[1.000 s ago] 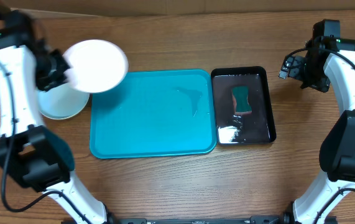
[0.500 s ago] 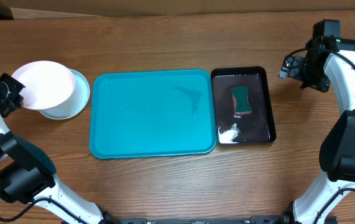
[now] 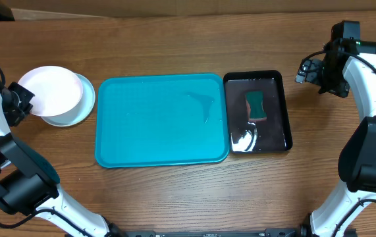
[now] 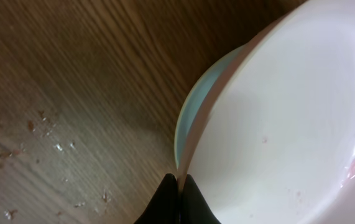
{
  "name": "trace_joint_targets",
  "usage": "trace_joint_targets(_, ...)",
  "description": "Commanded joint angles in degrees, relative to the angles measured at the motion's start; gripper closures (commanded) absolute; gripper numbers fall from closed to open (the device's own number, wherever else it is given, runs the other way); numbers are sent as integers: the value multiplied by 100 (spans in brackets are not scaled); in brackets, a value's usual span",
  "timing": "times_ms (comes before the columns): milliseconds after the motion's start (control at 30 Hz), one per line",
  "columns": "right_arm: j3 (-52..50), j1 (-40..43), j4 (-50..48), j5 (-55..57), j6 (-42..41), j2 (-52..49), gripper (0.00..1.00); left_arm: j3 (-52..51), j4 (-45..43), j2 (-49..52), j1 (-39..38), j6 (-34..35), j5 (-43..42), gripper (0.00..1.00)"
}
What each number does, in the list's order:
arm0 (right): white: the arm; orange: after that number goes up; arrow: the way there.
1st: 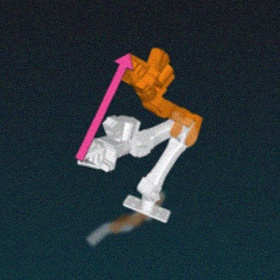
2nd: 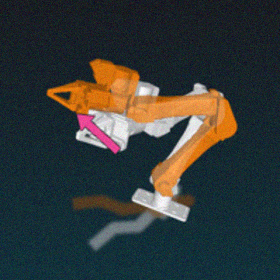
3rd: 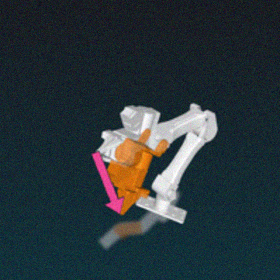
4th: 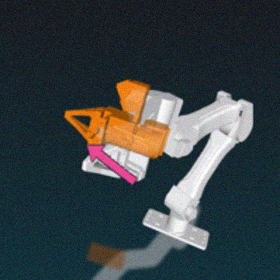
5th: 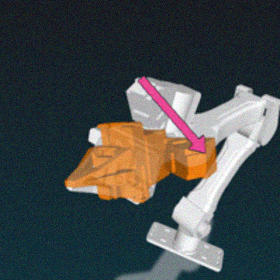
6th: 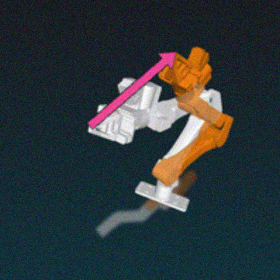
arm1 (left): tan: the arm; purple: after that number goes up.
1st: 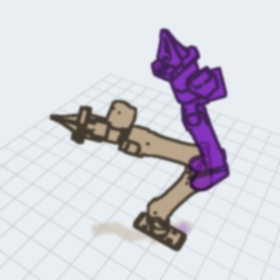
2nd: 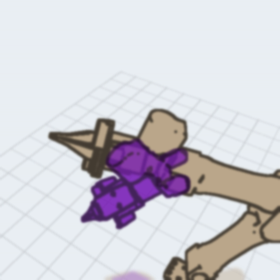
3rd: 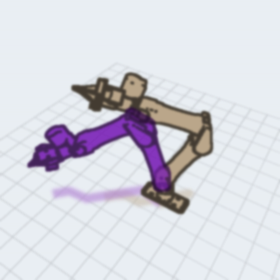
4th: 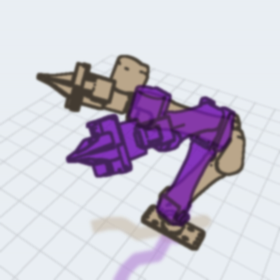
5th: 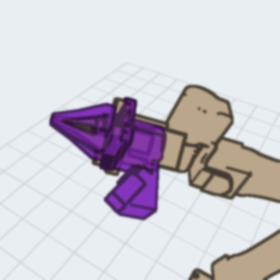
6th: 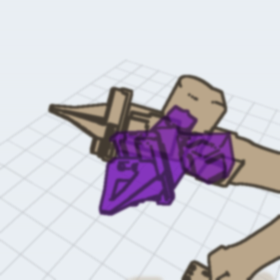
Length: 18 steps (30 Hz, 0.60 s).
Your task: Clean dirty plates on tray and stack at the side
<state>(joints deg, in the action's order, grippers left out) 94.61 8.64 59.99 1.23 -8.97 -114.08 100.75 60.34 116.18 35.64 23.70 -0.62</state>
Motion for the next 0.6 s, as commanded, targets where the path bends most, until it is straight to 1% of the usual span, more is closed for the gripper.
trace_joint_targets(0, 46, 15, -28, -46, -20, 50, 0, -245, -210, 0, -68, 76, -186, 96)
trace_joint_targets(33, 46, 15, -26, -46, -20, 48, 0, -299, -267, 0, -81, 76, -186, 96)
trace_joint_targets(67, 46, 15, -28, -46, -20, 48, 0, -328, -302, 0, -85, 76, -195, 92)
trace_joint_targets(100, 46, 15, -28, -46, -20, 48, 0, -341, -323, 0, -87, 76, -232, 78)
trace_joint_targets(133, 46, 15, -28, -46, -20, 48, 0, -341, -345, 0, -85, 68, -350, 59)
trace_joint_targets(167, 46, 15, -28, -46, -17, 48, 0, -337, -361, 0, -85, 26, -509, 46)
trace_joint_targets(200, 46, 15, -26, -46, -20, 48, 0, -313, -358, -2, -85, -116, -815, 41)
trace_joint_targets(300, 46, 15, -28, -46, -20, 48, 0, -214, -356, -7, -90, -686, -2024, 41)
trace_joint_targets(333, 46, 15, -28, -46, -20, 48, 0, -155, -334, -22, -107, -905, -2564, 39)
trace_joint_targets(400, 46, 15, -28, -46, -20, 48, 0, -114, -323, -79, -162, -1143, -3115, 39)
trace_joint_targets(467, 46, 15, -26, -46, -20, 48, 0, -114, -326, -184, -254, -1351, -3508, 38)
trace_joint_targets(567, 46, 15, -28, -46, -20, 48, 0, -114, -297, -315, -468, -1432, -3609, 37)
